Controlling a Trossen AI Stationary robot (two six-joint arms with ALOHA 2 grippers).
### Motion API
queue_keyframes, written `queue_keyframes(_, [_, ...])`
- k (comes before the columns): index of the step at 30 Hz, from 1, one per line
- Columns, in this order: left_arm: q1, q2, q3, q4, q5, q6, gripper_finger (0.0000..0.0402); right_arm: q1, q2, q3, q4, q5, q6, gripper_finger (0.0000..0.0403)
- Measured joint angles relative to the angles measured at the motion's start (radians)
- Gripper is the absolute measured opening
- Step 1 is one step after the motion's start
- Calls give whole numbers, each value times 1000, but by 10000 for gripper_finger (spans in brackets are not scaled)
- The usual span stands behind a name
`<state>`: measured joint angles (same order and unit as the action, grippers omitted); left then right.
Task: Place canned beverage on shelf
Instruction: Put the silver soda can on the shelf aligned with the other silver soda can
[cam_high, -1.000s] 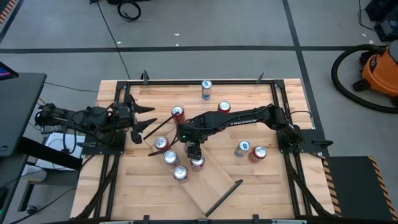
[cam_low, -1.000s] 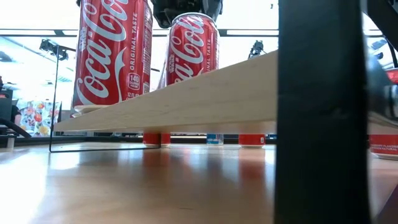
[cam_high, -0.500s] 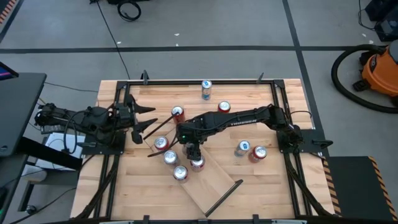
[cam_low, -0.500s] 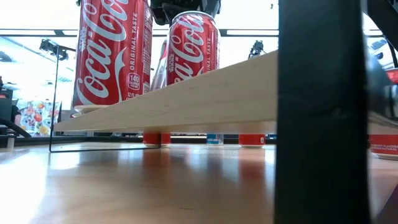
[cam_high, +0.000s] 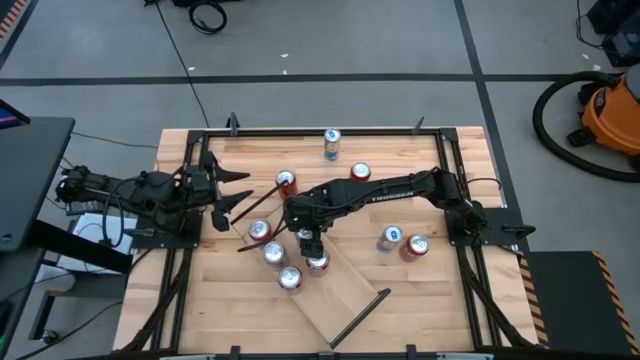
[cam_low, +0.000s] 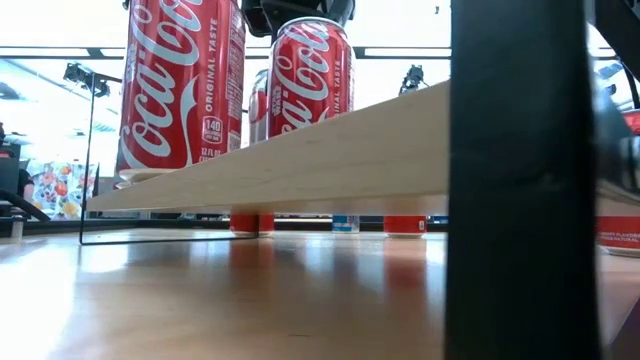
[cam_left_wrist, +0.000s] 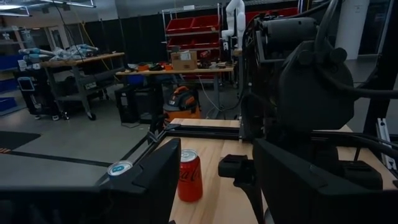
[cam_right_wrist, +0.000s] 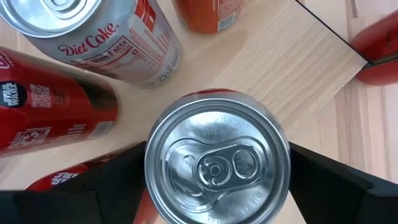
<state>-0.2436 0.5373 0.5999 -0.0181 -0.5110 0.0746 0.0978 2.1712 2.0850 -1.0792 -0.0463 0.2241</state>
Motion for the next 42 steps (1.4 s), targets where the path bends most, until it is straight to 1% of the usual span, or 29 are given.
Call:
queue_keyframes(4, [0, 0, 0, 0, 0, 0, 210, -4, 0, 0, 3, -10, 1, 355])
queue_keyframes(9, [0, 0, 0, 0, 0, 0, 210, -16, 0, 8, 13, -62, 16, 356])
queue_keyframes(16, [0, 0, 0, 0, 0, 0, 210, -17, -2, 8, 24, -65, 35, 356])
queue_keyframes(24, [0, 0, 0, 0, 0, 0, 210, -17, -8, 10, 41, -109, 61, 357])
queue_keyframes(42, [0, 0, 0, 0, 0, 0, 210, -17, -16, 10, 48, -102, 63, 357])
